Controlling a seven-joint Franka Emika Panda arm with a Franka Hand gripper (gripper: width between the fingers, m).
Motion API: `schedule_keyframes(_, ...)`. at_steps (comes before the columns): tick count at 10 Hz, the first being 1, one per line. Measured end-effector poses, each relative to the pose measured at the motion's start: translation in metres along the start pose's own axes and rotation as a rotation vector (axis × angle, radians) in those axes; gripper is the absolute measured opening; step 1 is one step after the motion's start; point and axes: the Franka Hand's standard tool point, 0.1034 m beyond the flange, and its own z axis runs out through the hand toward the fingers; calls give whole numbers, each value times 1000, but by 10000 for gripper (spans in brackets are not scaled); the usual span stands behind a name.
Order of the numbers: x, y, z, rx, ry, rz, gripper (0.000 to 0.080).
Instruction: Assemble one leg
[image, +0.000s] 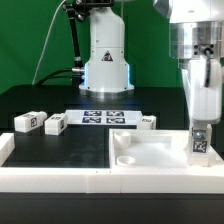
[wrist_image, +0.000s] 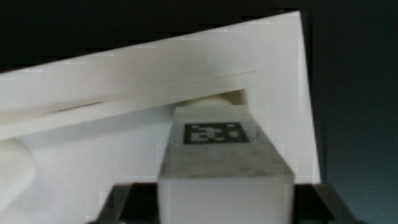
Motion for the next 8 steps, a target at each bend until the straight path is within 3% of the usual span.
schedule_keyframes(2, 1, 0, 0, 1, 13, 10, 291)
schedule_keyframes(3, 0, 1, 0, 0, 9, -7, 365)
schedule_keyframes(4, -1, 1, 0, -1, 7, -23, 365)
schedule_keyframes(5, -1, 1, 0, -1, 7, -59, 551)
schedule_keyframes(6, -1, 1, 0, -1, 7, -61, 551)
schedule_keyframes(7, -1, 1, 0, -1, 7, -115, 627)
schedule_keyframes(8, -1, 1, 0, -1, 7, -197, 645)
